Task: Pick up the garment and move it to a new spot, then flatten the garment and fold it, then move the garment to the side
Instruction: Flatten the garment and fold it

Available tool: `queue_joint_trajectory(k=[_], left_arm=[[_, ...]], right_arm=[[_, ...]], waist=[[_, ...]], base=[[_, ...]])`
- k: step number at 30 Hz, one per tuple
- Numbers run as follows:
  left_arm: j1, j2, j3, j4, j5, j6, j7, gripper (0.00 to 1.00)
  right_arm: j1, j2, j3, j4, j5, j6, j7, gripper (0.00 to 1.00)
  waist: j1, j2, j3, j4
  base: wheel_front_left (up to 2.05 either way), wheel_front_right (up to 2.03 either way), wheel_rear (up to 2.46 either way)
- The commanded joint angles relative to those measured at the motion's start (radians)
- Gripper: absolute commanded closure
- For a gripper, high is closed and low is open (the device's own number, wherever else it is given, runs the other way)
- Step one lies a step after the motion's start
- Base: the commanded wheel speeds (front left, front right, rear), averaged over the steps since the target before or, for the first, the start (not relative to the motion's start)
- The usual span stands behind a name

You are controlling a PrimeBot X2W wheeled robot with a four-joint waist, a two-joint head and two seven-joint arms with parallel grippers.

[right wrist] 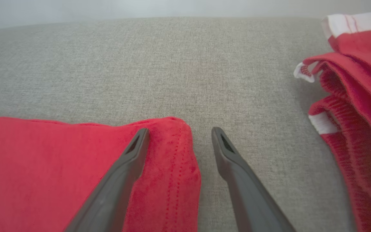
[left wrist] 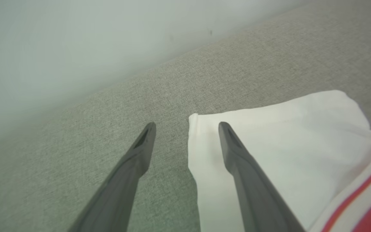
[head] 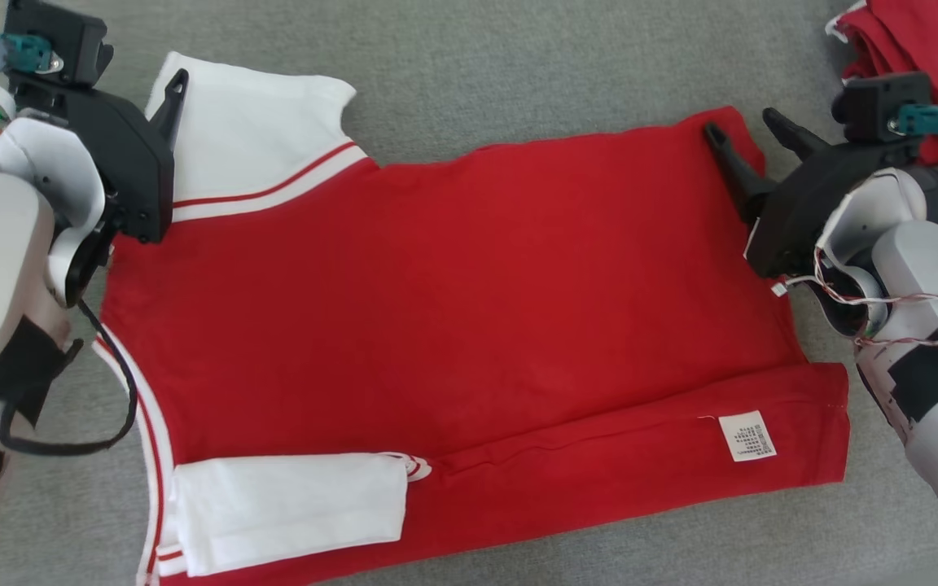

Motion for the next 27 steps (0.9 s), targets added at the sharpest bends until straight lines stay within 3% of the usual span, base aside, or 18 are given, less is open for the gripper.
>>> queue_joint_trajectory(k=[1, 11, 12, 13, 14, 15, 21, 27], left_arm=[[-0.033, 0.0, -0.025, 0.028, -0.011, 0.001, 0.0, 0.0], [-0.094, -0.022, -0.104, 0.167, -0.068, 0.001, 0.008, 0.0], [-0.099, -0.024, -0.112, 0.184, -0.075, 0.001, 0.02, 0.1], [-0.102, -0.026, -0.125, 0.195, -0.078, 0.001, 0.028, 0.58], [-0.105, -0.026, -0.136, 0.202, -0.083, 0.001, 0.028, 0.74], [-0.109, -0.026, -0.144, 0.206, -0.089, 0.002, 0.023, 1.0], [-0.127, -0.034, -0.187, 0.191, -0.136, 0.001, -0.032, 1.0], [-0.112, -0.044, -0.178, 0.173, -0.182, 0.001, -0.165, 1.0]], right_arm=[[-0.023, 0.007, 0.028, 0.023, 0.02, -0.003, 0.01, 0.0], [-0.083, 0.024, 0.144, 0.082, 0.103, -0.003, 0.031, 0.0], [-0.087, 0.026, 0.155, 0.084, 0.117, -0.003, 0.036, 0.08], [-0.092, 0.027, 0.166, 0.085, 0.128, -0.003, 0.04, 0.56], [-0.095, 0.026, 0.177, 0.083, 0.139, -0.003, 0.043, 0.67], [-0.097, 0.027, 0.183, 0.08, 0.157, -0.003, 0.039, 1.0], [-0.119, -0.004, 0.222, 0.082, 0.206, -0.003, -0.002, 1.0], [-0.121, -0.022, 0.228, 0.114, 0.22, -0.003, -0.136, 1.0]], waist=[[-0.0002, -0.0002, 0.024, -0.021], [-0.0002, -0.0002, 0.049, -0.048], [-0.0002, -0.0002, 0.05, -0.049], [-0.0002, -0.0002, 0.05, -0.049], [-0.0002, -0.0002, 0.05, -0.049], [-0.0002, -0.0002, 0.049, -0.049], [-0.0002, -0.0002, 0.021, -0.024], [-0.0002, -0.0002, -0.04, 0.009]], base=[[0.0, 0.0, 0.0], [0.0, 0.0, 0.0], [0.0, 0.0, 0.0], [0.0, 0.0, 0.0], [0.0, 0.0, 0.0], [0.0, 0.0, 0.0], [0.0, 0.0, 0.0], [0.0, 0.0, 0.0]])
